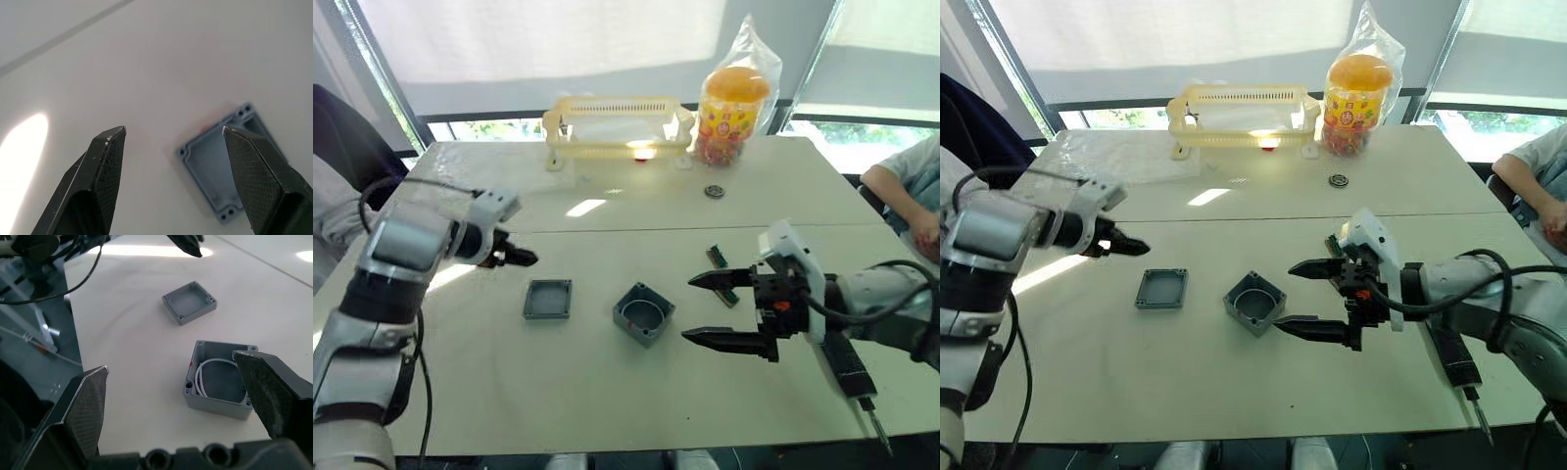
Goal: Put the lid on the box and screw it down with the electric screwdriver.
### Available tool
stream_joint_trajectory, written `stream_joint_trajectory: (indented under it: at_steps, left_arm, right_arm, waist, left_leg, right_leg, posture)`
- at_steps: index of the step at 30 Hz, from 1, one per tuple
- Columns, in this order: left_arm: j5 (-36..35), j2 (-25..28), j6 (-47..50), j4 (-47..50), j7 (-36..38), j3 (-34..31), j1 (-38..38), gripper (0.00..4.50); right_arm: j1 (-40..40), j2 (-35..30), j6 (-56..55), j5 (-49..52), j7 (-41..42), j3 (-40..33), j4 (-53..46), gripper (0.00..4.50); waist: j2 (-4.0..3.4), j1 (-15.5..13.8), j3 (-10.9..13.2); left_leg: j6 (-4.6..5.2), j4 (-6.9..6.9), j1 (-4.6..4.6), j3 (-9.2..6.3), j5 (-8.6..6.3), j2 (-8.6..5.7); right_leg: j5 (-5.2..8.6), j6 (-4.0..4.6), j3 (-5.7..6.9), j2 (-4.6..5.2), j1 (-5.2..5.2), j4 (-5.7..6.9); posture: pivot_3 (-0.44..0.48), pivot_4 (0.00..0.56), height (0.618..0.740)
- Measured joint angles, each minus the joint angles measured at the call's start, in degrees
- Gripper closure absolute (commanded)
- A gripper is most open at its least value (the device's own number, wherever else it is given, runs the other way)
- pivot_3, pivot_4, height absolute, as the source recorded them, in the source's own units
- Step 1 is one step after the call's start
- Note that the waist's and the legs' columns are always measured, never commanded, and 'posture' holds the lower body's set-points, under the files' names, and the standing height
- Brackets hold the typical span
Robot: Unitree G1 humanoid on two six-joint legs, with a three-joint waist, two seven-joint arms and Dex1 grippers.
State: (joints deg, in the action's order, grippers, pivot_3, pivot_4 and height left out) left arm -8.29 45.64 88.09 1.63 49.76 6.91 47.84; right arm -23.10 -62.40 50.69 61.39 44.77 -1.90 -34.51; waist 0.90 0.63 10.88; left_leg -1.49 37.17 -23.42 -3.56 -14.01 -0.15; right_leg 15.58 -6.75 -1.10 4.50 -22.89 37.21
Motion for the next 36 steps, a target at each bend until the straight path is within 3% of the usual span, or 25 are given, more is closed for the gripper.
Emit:
stream_joint_trajectory:
  at_steps: [8,14,17,21,22,29,31,36]
  left_arm:
    - [-6.5,-4.0,3.9,1.5,-11.5,-4.3,-6.9,1.27]
    - [-9.6,-6.8,3.9,-2.6,-18.3,-4.0,-4.6,1.27]
    - [-10.3,-7.4,3.9,-4.3,-20.2,-2.8,-3.2,2.1]
    - [-12.5,-7.5,3.9,-5.4,-21.2,-0.8,-1.9,4.16]
    - [-12.9,-7.5,3.9,-5.5,-21.5,-0.8,-1.7,4.45]
    - [-15.0,-7.9,3.9,-6.9,-24.1,-1.4,-1.0,4.45]
    - [-14.9,-9.1,2.4,-6.6,-24.4,-2.8,-1.3,4.45]
    - [-15.1,-12.4,-17.7,-6.2,-22.5,-9.8,1.9,4.45]
  right_arm:
    - [-3.9,5.1,-0.8,-8.1,4.0,6.3,1.2,0.0]
    - [0.1,6.0,-0.2,-9.3,2.4,5.1,-0.2,0.0]
    - [1.2,7.0,0.2,-9.2,0.9,4.3,-1.2,0.0]
    - [2.9,7.5,0.3,-8.8,-1.1,2.4,-2.4,0.0]
    - [3.2,7.6,0.3,-8.8,-1.4,2.2,-2.6,0.0]
    - [5.2,9.1,1.3,-8.0,-4.0,-1.2,-3.0,0.0]
    - [3.1,13.3,1.6,-6.6,-7.4,-2.5,-0.4,0.0]
    - [-7.9,27.6,2.9,-2.1,-21.8,-6.5,9.3,0.0]
  waist:
    - [0.03,0.0,0.0]
    - [0.02,-0.3,0.0]
    - [-0.04,-0.1,0.0]
    - [-0.07,-0.1,-0.1]
    - [-0.08,-0.1,-0.1]
    - [-0.11,-0.1,-0.1]
    - [-0.09,-0.1,-0.1]
    - [0.01,0.0,0.0]
  left_leg:
    - [-0.03,-0.03,0.0,0.01,0.0,-0.02]
    - [-0.05,-0.02,0.02,0.0,0.01,-0.09]
    - [-0.06,-0.01,0.06,0.03,0.01,-0.1]
    - [-0.06,-0.02,0.07,0.03,0.01,-0.1]
    - [-0.06,-0.02,0.08,0.03,0.01,-0.1]
    - [-0.06,-0.01,0.11,0.02,0.02,-0.11]
    - [-0.13,0.0,0.1,0.02,0.06,-0.1]
    - [-0.81,-0.2,-0.17,0.02,0.45,-0.07]
  right_leg:
    - [-0.01,0.02,0.0,0.07,-0.05,0.02]
    - [-0.01,0.02,0.0,0.14,0.01,0.02]
    - [-0.02,0.02,-0.04,0.14,0.02,0.04]
    - [-0.02,0.02,-0.03,0.15,0.04,0.03]
    - [-0.02,0.02,-0.04,0.15,0.05,0.04]
    - [-0.02,0.02,-0.03,0.15,0.1,0.04]
    - [-0.02,0.03,-0.03,0.15,0.08,0.04]
    - [-0.11,0.15,-0.05,0.16,-0.37,0.07]
  posture:
    - [0.0,0.15,0.74]
    - [0.0,0.15,0.74]
    - [0.0,0.15,0.74]
    - [0.0,0.15,0.74]
    - [0.0,0.15,0.74]
    - [0.0,0.15,0.74]
    - [0.0,0.15,0.74]
    - [0.0,0.15,0.74]
